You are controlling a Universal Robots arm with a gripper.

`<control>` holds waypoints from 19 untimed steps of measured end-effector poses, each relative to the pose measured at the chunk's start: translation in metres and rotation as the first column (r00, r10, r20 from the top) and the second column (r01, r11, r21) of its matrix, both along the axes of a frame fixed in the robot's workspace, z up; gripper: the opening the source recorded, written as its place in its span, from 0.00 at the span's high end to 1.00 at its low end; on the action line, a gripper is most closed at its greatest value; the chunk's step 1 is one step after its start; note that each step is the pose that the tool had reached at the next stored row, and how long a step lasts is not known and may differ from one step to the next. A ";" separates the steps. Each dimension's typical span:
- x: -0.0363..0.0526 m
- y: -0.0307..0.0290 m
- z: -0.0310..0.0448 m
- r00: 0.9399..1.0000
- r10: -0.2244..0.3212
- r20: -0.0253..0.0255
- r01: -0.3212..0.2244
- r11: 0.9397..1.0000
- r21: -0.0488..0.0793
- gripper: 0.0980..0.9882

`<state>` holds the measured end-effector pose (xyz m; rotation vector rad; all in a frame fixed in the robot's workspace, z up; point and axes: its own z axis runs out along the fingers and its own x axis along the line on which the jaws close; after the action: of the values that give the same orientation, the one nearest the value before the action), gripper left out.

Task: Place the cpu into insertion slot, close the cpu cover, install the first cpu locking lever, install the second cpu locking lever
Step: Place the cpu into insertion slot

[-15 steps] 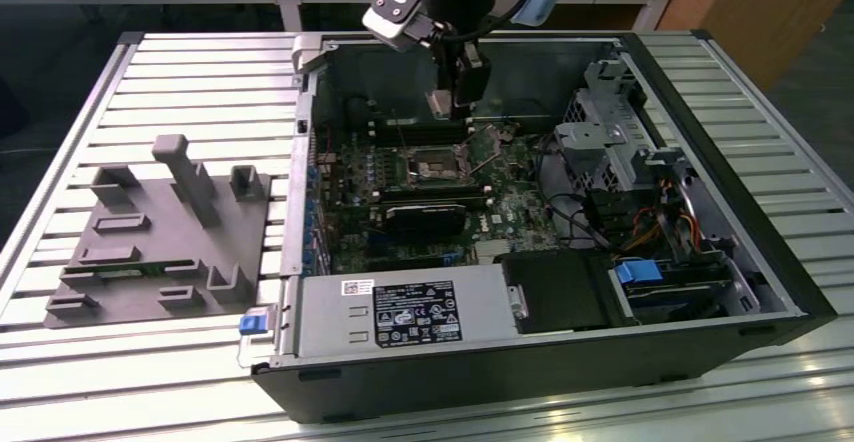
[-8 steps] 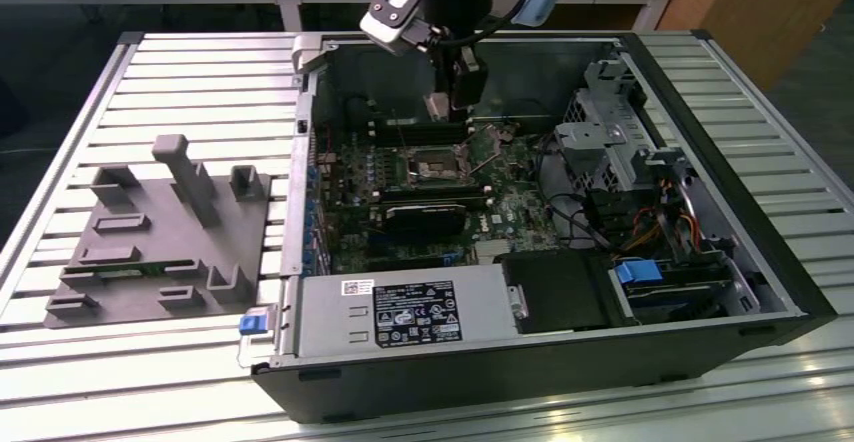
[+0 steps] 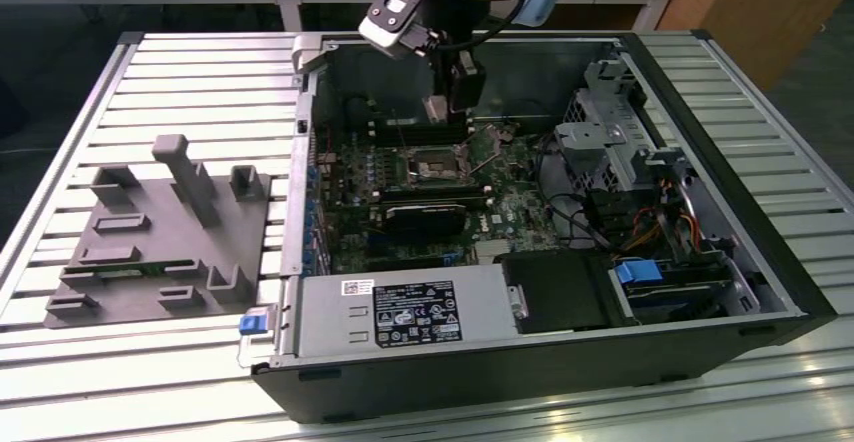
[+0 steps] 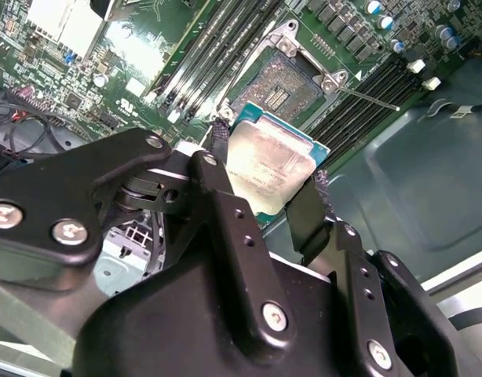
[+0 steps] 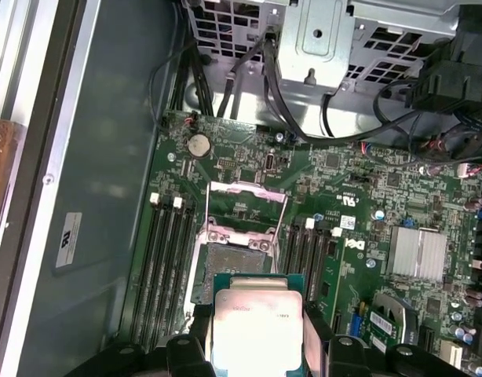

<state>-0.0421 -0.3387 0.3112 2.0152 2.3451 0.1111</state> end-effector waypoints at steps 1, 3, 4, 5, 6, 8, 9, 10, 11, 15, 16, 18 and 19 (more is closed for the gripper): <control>-0.0001 0.0000 -0.0004 1.000 0.000 0.000 0.000 1.000 0.000 0.50; -0.0005 0.0000 -0.0011 1.000 0.000 0.000 0.000 1.000 0.000 0.50; -0.0007 0.0000 -0.0015 1.000 0.000 0.000 0.000 1.000 0.000 0.50; -0.0009 0.0000 -0.0019 1.000 0.000 0.000 0.000 1.000 0.000 0.50; -0.0010 0.0000 -0.0022 1.000 0.000 0.000 0.000 1.000 0.000 0.50; -0.0012 0.0000 -0.0030 1.000 0.000 0.000 0.000 1.000 0.000 0.50; -0.0013 0.0000 -0.0036 1.000 0.000 0.000 0.000 1.000 0.000 0.50; -0.0017 0.0000 -0.0044 1.000 0.000 0.000 0.000 1.000 0.000 0.50; -0.0020 0.0000 -0.0053 1.000 0.000 0.000 0.000 1.000 0.000 0.50; -0.0022 0.0001 -0.0083 1.000 -0.001 0.000 0.001 1.000 0.000 0.50; -0.0023 0.0002 -0.0095 1.000 -0.003 0.000 0.003 1.000 0.000 0.50; -0.0023 0.0007 -0.0123 1.000 -0.017 -0.001 0.017 1.000 -0.001 0.50; -0.0022 0.0010 -0.0151 0.999 -0.036 -0.002 0.036 0.999 -0.002 0.50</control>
<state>-0.0443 -0.3377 0.2961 2.0568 2.3076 0.1060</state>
